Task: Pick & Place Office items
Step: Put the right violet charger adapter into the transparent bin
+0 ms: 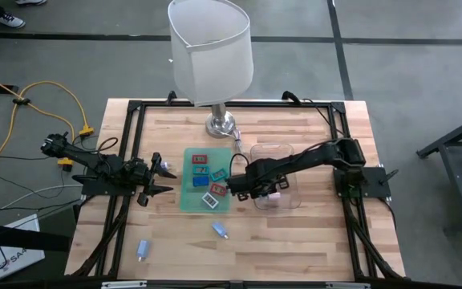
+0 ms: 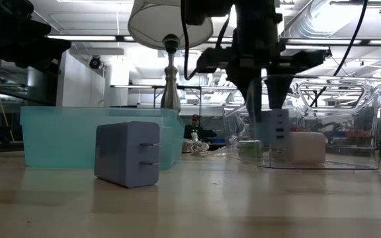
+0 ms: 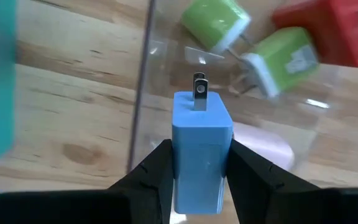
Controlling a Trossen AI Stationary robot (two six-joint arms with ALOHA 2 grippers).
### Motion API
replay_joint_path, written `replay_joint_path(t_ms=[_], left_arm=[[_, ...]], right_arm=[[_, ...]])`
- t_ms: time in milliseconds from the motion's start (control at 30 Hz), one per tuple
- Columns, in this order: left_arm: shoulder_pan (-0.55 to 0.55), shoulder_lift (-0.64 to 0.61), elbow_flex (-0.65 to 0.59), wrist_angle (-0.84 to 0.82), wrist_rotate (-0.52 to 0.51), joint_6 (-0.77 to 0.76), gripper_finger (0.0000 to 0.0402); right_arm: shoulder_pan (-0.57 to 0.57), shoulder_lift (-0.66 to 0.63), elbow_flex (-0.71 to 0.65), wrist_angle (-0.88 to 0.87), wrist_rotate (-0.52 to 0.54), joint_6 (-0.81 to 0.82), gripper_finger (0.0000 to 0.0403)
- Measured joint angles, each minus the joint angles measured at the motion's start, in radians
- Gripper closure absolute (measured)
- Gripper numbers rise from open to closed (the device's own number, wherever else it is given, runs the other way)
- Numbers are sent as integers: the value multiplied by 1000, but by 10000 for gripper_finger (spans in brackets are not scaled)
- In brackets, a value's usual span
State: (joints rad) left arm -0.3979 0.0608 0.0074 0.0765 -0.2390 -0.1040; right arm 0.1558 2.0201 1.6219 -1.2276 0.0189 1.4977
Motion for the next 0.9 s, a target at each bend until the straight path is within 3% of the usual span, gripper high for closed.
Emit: replay_joint_path(t_ms=[267, 533, 900], left_arm=[[0, 0, 0, 0, 0, 0, 216], [0, 0, 0, 0, 0, 0, 216], [0, 0, 0, 0, 0, 0, 216]], right_arm=[[0, 0, -69, 96, -21, -9, 292], [0, 0, -70, 102, 30, -28, 266], [0, -6, -70, 103, 60, -42, 261]])
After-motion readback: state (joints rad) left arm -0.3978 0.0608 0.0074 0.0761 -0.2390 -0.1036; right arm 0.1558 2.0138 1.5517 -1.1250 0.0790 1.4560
